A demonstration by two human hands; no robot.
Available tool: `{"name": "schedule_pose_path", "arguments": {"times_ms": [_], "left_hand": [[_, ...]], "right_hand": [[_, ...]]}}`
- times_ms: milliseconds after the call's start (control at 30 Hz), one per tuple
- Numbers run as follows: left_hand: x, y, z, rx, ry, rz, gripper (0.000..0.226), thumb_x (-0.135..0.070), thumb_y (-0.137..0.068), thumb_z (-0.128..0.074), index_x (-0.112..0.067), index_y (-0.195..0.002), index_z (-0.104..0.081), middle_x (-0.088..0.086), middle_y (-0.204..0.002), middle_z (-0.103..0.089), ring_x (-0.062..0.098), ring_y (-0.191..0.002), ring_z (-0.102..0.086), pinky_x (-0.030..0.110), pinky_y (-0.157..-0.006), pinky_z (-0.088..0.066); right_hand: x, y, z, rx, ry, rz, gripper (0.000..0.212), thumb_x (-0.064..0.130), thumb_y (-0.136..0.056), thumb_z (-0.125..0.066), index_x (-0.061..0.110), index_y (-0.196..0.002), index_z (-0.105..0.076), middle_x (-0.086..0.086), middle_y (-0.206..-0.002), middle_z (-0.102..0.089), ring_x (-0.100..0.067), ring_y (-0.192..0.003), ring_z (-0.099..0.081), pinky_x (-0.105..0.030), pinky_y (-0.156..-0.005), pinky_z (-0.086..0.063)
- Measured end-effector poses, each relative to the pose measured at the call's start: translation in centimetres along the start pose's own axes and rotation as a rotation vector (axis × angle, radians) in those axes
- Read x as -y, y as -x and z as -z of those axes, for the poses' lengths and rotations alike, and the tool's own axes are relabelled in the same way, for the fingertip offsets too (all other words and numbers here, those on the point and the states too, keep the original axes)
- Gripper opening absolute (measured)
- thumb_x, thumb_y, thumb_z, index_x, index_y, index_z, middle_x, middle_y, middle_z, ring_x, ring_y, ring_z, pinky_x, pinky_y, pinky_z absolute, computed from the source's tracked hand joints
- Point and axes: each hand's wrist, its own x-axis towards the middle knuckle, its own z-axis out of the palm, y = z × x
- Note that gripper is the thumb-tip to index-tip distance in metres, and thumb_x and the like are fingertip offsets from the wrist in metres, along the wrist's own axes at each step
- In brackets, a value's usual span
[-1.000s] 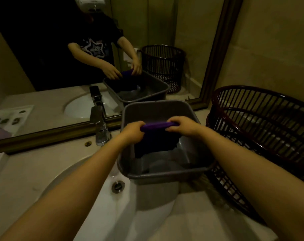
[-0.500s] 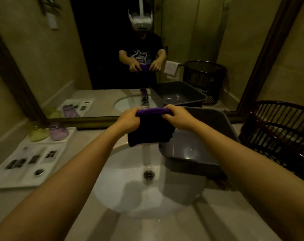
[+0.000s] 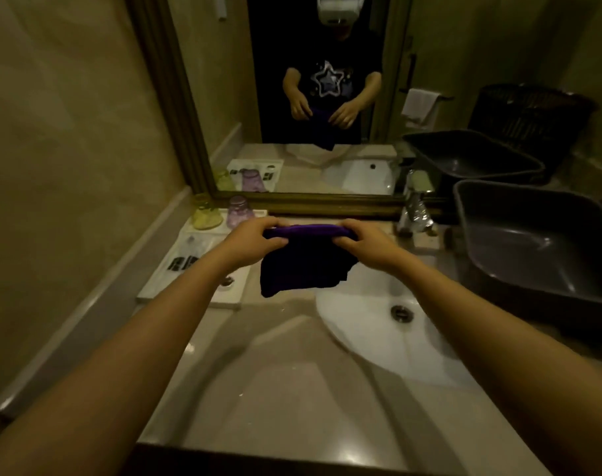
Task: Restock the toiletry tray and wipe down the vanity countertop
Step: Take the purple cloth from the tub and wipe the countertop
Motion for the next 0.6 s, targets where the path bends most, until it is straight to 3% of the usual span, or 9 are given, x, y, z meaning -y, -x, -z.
{"name": "schedule_pose_path", "arguments": {"times_ms": [67, 167, 300, 433, 500, 600], "left_hand": [[2.8, 1.0, 1.3, 0.024, 0.021, 0.0, 0.025, -0.019, -0.087, -0.059, -0.024, -0.111, -0.062, -0.004, -0.102, -0.062, 0.01, -0.088, -0.059, 0.019, -0.065, -0.047], [6.0, 2.3, 2.4, 0.051, 0.077, 0.036, 0.02, -0.02, -0.087, -0.057, -0.023, -0.106, -0.064, 0.003, -0.105, -0.066, 0.023, -0.094, -0.062, 0.042, -0.076, -0.053], [9.1, 3.8, 2.2, 0.097, 0.184, 0.086, 0.02, -0.018, -0.088, -0.057, -0.02, -0.106, -0.065, -0.001, -0.098, -0.064, 0.011, -0.087, -0.06, 0.024, -0.069, -0.049], [11.4, 4.8, 0.6, 0.191, 0.293, 0.181, 0.023, -0.017, -0.088, -0.057, -0.015, -0.11, -0.063, 0.003, -0.097, -0.065, 0.012, -0.084, -0.063, 0.021, -0.059, -0.051], [12.3, 4.8, -0.6, 0.191, 0.296, 0.205, 0.023, -0.015, -0.087, -0.057, -0.014, -0.11, -0.062, 0.005, -0.101, -0.064, 0.016, -0.087, -0.062, 0.026, -0.064, -0.053], [13.7, 4.2, -2.4, 0.17, 0.221, 0.239, 0.026, -0.013, -0.088, -0.056, -0.014, -0.113, -0.061, 0.009, -0.111, -0.063, 0.02, -0.096, -0.059, 0.035, -0.08, -0.054]], "right_hand": [[0.9, -0.2, -3.2, -0.008, -0.046, -0.03, 0.017, 0.016, -0.093, -0.049, 0.011, -0.107, -0.057, -0.005, -0.093, -0.06, -0.019, -0.085, -0.059, -0.027, -0.069, -0.051], [1.8, 0.2, -7.3, -0.024, -0.097, -0.089, 0.018, 0.018, -0.094, -0.049, 0.01, -0.108, -0.058, -0.009, -0.096, -0.062, -0.022, -0.088, -0.061, -0.035, -0.075, -0.053], [2.2, 1.6, -10.7, -0.024, -0.119, -0.143, 0.021, 0.023, -0.093, -0.051, 0.012, -0.107, -0.06, -0.006, -0.096, -0.063, -0.018, -0.087, -0.06, -0.027, -0.071, -0.05], [1.3, 2.7, -12.3, 0.016, -0.137, -0.234, 0.026, 0.026, -0.093, -0.05, 0.009, -0.11, -0.06, -0.011, -0.102, -0.064, -0.023, -0.093, -0.06, -0.032, -0.079, -0.051], [0.6, 2.8, -13.1, 0.021, -0.107, -0.279, 0.026, 0.027, -0.093, -0.051, 0.008, -0.109, -0.06, -0.012, -0.102, -0.065, -0.025, -0.093, -0.06, -0.035, -0.079, -0.051], [-0.7, 2.2, -14.7, 0.01, -0.025, -0.337, 0.026, 0.027, -0.094, -0.05, 0.009, -0.11, -0.058, -0.011, -0.104, -0.063, -0.021, -0.091, -0.058, -0.025, -0.071, -0.048]]}}
